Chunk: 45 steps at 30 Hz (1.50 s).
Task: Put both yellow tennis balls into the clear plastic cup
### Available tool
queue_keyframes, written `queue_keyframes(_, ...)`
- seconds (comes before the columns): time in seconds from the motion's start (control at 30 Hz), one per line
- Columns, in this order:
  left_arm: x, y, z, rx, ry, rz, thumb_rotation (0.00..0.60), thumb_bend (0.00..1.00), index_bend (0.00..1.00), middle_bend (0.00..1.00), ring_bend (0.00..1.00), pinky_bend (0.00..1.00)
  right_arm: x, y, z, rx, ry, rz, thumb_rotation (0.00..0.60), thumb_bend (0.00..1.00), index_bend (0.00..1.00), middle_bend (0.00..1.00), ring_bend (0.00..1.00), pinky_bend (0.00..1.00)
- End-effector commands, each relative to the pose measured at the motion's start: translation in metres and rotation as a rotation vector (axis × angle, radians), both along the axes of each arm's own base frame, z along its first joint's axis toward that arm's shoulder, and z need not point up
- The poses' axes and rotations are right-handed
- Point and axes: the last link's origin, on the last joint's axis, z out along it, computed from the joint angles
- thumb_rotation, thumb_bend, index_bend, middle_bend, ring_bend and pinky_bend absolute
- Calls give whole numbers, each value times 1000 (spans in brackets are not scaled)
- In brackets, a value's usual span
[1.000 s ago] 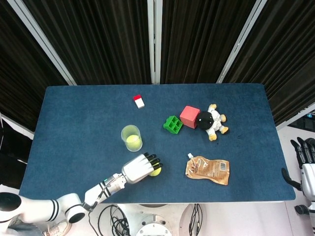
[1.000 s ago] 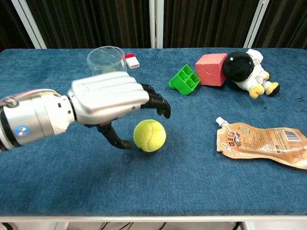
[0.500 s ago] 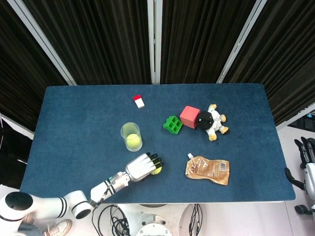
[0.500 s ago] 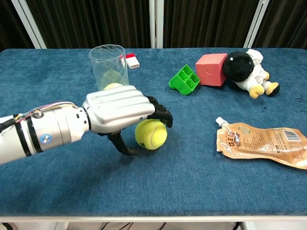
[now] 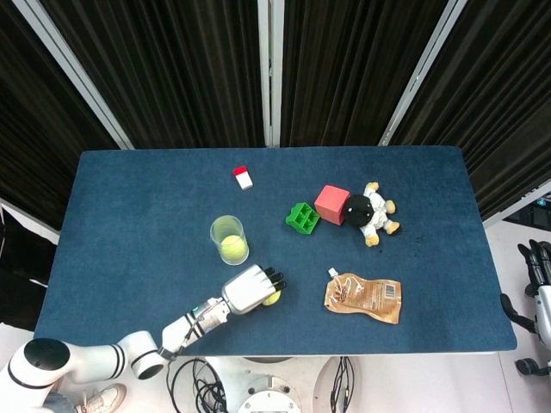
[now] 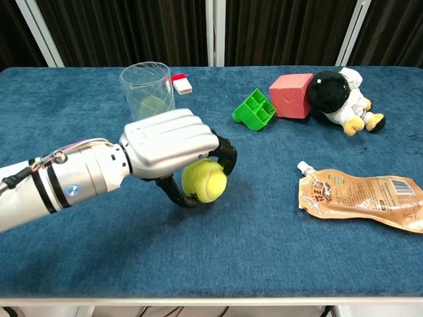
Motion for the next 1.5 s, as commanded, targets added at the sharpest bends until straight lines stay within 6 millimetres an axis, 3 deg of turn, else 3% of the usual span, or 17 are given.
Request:
queue_keyframes(0.03,8,-6,17,10,-64,-17,600,235,568,562,542,790,0,0,0,1,-2,2,600,284,0,0,0,0)
queue_keyframes(0.3,39,-2,90,174,-157,-59,600,236,575,564,542,789,2,-1,-3,10,-5,9,600,285,0,0,0,0)
queue_keyframes(0.43,46,17,122,249,-182,-5,600,237,575,564,542,788,4,-2,-6,20,-5,20,600,285,0,0,0,0)
queue_keyframes(0.57,43,37,140,307,-178,42,600,242,575,564,542,789,5,-2,-5,19,-3,23,600,285,0,0,0,0)
queue_keyframes(0.7,33,49,143,301,-175,105,600,271,574,564,542,789,4,-2,-4,15,-6,18,600,286,0,0,0,0)
queue_keyframes(1.2,9,65,132,300,-135,162,600,270,533,538,507,736,2,-3,-4,15,-2,3,600,289,0,0,0,0)
queue_keyframes(1.33,4,66,132,309,-130,173,600,271,491,505,451,682,2,-3,-3,17,0,-1,600,291,0,0,0,0)
queue_keyframes(1.5,2,65,133,316,-85,159,600,261,344,380,318,570,3,-3,-3,16,-2,4,600,292,0,0,0,0)
